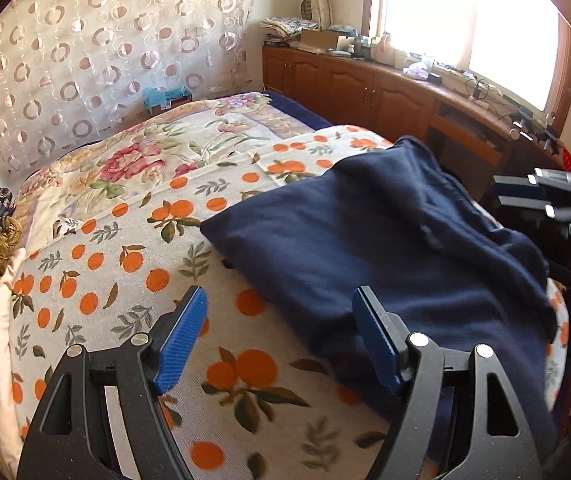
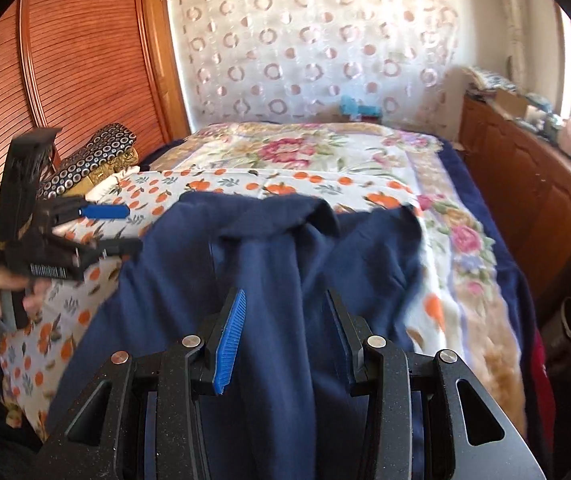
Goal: Fold small clothes
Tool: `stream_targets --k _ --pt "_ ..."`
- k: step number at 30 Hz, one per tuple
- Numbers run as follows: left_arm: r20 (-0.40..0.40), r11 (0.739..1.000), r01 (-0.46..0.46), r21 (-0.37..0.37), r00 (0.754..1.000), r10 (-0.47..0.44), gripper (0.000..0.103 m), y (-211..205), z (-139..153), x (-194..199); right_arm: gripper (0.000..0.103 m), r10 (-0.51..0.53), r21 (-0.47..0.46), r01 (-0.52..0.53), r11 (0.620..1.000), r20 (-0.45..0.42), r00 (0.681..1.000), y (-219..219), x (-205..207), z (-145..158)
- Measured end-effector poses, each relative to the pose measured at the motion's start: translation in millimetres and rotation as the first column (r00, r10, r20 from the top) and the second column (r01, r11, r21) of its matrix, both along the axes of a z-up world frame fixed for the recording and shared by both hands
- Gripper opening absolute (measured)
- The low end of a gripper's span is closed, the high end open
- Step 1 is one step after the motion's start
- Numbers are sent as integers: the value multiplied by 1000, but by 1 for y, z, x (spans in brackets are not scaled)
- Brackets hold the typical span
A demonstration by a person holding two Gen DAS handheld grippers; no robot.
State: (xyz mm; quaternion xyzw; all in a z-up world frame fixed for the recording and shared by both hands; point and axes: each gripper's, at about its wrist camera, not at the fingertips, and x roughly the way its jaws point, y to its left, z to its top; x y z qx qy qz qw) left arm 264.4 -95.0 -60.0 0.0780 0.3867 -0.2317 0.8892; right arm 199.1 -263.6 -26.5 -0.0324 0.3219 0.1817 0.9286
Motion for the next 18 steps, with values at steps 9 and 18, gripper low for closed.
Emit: stream_targets --k 9,18 --pt "-57 999 26 -28 998 -28 76 2 -28 15 57 -23 13 25 1000 -88 996 15 71 -2" --pt "-75 1000 25 -13 997 -26 78 1 -31 18 58 5 84 13 996 -214 977 31 121 -14"
